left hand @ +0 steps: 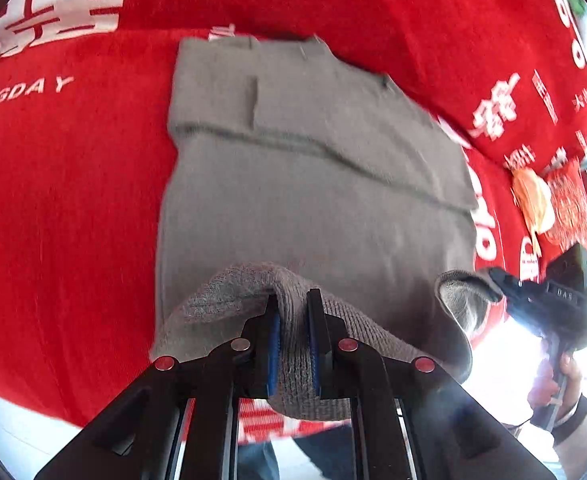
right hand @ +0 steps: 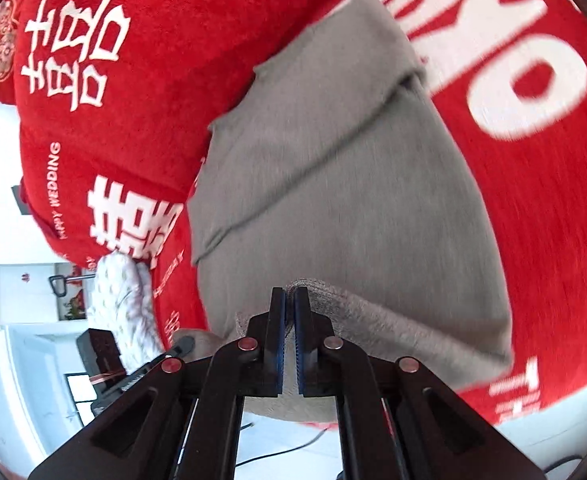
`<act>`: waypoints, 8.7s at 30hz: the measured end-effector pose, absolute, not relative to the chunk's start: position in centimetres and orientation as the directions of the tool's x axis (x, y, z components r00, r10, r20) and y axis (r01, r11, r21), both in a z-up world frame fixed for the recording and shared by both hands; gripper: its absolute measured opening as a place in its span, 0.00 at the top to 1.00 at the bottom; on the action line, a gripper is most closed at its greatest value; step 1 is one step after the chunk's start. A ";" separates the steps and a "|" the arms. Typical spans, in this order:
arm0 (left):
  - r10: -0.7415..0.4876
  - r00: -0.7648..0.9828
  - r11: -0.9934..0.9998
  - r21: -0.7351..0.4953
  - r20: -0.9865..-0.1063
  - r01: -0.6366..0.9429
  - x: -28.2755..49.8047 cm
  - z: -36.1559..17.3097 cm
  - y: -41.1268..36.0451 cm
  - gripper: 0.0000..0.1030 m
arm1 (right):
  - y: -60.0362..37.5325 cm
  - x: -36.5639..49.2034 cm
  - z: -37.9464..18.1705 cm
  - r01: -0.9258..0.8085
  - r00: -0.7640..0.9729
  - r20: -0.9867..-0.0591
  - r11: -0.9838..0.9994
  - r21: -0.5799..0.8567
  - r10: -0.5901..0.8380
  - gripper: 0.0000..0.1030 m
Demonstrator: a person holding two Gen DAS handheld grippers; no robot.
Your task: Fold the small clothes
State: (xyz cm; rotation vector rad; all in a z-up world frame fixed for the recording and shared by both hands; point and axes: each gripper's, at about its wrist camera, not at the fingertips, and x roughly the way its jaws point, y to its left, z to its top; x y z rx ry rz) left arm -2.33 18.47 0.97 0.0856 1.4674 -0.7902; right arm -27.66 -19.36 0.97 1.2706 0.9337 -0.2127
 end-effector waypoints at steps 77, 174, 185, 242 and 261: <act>-0.104 0.214 0.800 0.047 -0.971 0.599 15.9 -4.1 1.1 0.57 | -33.2 -4.7 -4.7 0.652 0.306 -0.950 0.713 0.258 0.063 0.94; -0.161 0.047 0.866 -0.118 -0.986 0.487 13.0 -1.9 9.4 0.92 | -27.5 -18.2 -0.5 0.793 0.313 -0.939 0.503 0.342 0.145 0.87; -0.115 0.019 0.845 -0.088 -0.993 0.528 8.5 0.9 10.6 0.92 | -21.5 -17.6 1.3 0.762 0.323 -0.921 0.517 0.389 0.218 0.79; -0.117 0.020 0.864 -0.091 -0.993 0.496 5.7 2.0 15.8 0.01 | -4.4 -11.3 2.3 0.490 0.072 -0.997 0.870 0.058 0.026 0.22; 0.010 -0.019 0.911 0.001 -1.000 0.413 5.8 -0.9 21.2 0.01 | -1.0 -8.0 -0.1 0.446 0.042 -0.990 0.884 0.139 0.135 0.22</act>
